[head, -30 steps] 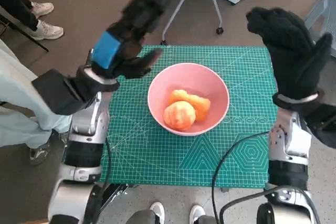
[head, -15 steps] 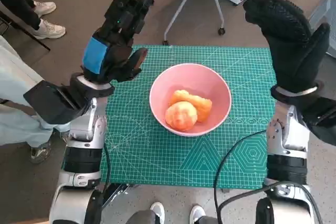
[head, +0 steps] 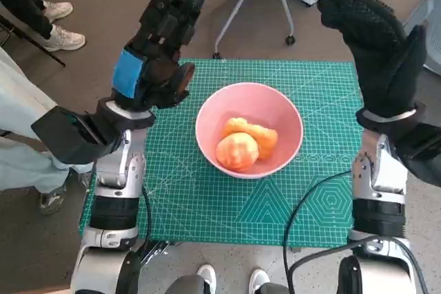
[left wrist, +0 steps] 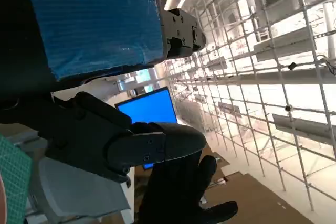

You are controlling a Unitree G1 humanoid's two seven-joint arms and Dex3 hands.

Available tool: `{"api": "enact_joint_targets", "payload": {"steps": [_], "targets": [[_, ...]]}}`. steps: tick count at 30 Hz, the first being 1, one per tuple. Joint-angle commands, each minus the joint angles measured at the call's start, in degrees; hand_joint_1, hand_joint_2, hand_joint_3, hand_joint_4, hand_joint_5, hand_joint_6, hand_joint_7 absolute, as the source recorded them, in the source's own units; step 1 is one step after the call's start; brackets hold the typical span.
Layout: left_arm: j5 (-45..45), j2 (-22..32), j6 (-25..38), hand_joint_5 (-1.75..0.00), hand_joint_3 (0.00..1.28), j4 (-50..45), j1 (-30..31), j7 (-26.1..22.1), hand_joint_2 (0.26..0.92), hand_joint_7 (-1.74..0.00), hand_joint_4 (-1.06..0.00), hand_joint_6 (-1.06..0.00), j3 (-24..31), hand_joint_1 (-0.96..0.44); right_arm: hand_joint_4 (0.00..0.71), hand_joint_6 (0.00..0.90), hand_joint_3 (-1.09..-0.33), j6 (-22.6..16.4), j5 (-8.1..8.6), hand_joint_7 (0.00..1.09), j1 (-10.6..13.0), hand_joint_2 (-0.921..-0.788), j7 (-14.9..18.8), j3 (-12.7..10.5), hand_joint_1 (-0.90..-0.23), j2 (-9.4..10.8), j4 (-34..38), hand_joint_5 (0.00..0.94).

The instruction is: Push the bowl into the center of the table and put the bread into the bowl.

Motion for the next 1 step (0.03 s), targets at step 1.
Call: {"api": "enact_joint_targets", "payload": {"steps": [1], "targets": [[0.5, -0.1, 0.2, -0.01, 0.51, -0.6, 0.1, 0.1, 0.921, -0.49, -0.09, 0.0, -0.1, -0.78, 0.188, 0.204, -0.733, 1.4, -0.73, 0.18, 0.1, -0.921, -0.6, 0.6, -0.692, -0.6, -0.6, 0.0]]}}
